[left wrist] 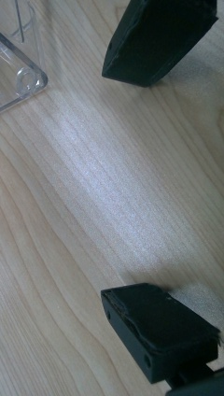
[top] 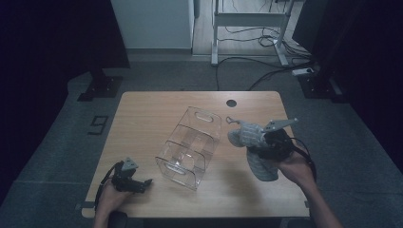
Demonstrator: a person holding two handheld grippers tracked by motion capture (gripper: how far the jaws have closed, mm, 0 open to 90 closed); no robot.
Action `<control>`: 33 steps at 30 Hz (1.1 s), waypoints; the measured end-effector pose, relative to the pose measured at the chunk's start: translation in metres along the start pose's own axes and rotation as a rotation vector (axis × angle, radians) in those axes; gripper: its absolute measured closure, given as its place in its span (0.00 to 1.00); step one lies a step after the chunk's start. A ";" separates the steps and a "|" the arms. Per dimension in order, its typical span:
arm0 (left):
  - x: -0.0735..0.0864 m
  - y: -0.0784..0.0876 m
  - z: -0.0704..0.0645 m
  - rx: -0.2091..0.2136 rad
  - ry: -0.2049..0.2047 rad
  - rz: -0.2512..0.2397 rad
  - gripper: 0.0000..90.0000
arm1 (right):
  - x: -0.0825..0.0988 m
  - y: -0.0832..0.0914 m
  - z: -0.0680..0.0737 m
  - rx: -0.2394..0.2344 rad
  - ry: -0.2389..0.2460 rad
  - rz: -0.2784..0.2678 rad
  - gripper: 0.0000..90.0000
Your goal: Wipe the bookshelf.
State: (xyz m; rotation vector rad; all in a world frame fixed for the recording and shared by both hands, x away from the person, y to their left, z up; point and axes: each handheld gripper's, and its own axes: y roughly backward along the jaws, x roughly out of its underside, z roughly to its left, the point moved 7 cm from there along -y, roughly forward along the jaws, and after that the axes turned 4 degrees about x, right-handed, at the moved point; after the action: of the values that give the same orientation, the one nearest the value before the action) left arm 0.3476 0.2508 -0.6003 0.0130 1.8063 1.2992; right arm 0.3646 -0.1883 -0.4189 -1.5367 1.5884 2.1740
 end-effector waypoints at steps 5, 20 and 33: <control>-0.001 -0.001 0.000 -0.008 0.005 -0.003 0.00 | 0.005 0.003 -0.024 0.054 -0.045 -0.001 0.74; -0.001 -0.001 0.000 -0.011 0.010 0.002 0.00 | 0.046 -0.031 -0.078 0.162 -0.165 0.051 0.73; -0.001 -0.001 0.000 -0.010 0.010 0.005 0.00 | 0.090 -0.081 -0.087 0.156 -0.238 0.093 0.69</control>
State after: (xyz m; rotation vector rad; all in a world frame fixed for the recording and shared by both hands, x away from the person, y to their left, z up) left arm 0.3484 0.2499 -0.6002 0.0054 1.8094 1.3137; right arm 0.4210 -0.2570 -0.5390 -1.1368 1.7319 2.1243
